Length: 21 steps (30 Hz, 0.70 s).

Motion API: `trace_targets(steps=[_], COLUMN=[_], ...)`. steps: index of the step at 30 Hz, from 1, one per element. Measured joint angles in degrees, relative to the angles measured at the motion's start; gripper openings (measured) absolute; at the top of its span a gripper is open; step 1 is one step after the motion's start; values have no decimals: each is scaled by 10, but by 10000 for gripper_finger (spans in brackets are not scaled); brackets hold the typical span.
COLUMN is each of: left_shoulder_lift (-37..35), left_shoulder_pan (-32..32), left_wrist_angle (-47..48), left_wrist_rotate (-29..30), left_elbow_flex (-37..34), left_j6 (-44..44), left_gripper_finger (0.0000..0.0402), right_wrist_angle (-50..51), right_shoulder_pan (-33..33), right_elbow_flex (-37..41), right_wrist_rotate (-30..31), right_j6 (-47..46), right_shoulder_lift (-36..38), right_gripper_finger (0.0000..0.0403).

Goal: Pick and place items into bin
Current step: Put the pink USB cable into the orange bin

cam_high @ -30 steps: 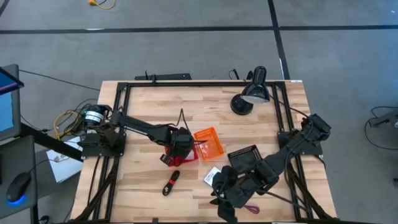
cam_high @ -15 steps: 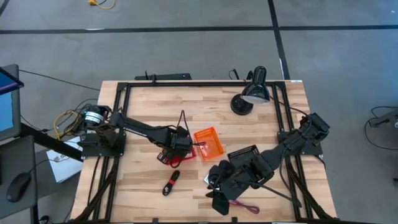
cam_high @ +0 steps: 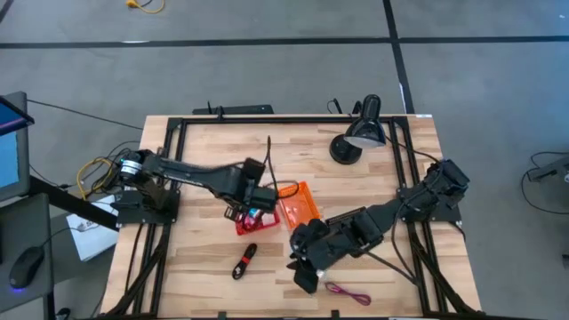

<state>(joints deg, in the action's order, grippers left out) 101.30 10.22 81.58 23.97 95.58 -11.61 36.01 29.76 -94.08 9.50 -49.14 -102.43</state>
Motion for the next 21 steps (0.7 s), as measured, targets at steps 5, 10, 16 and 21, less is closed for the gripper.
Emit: trace_targets(steps=[5,10,16,21], left_shoulder_lift=[-5,-66,-182,-293], left_shoulder_pan=[0,0,6,49], left_wrist_angle=[86,85,85,58], left_wrist_rotate=[31,-1,-10,-12], left_elbow_flex=[117,145,102,-3], left_j6=[63,63,157,291], left_gripper_finger=[229,229,229,229], right_wrist_angle=[55,149,163,229], right_shoulder_pan=[-15,21,82,135], right_elbow_flex=[0,0,0,0], right_wrist_rotate=[-36,-24,54,148], right_j6=[-53,-108,-143,-188], right_shoulder_lift=[0,0,0,1], right_gripper_finger=[129,108,98,98])
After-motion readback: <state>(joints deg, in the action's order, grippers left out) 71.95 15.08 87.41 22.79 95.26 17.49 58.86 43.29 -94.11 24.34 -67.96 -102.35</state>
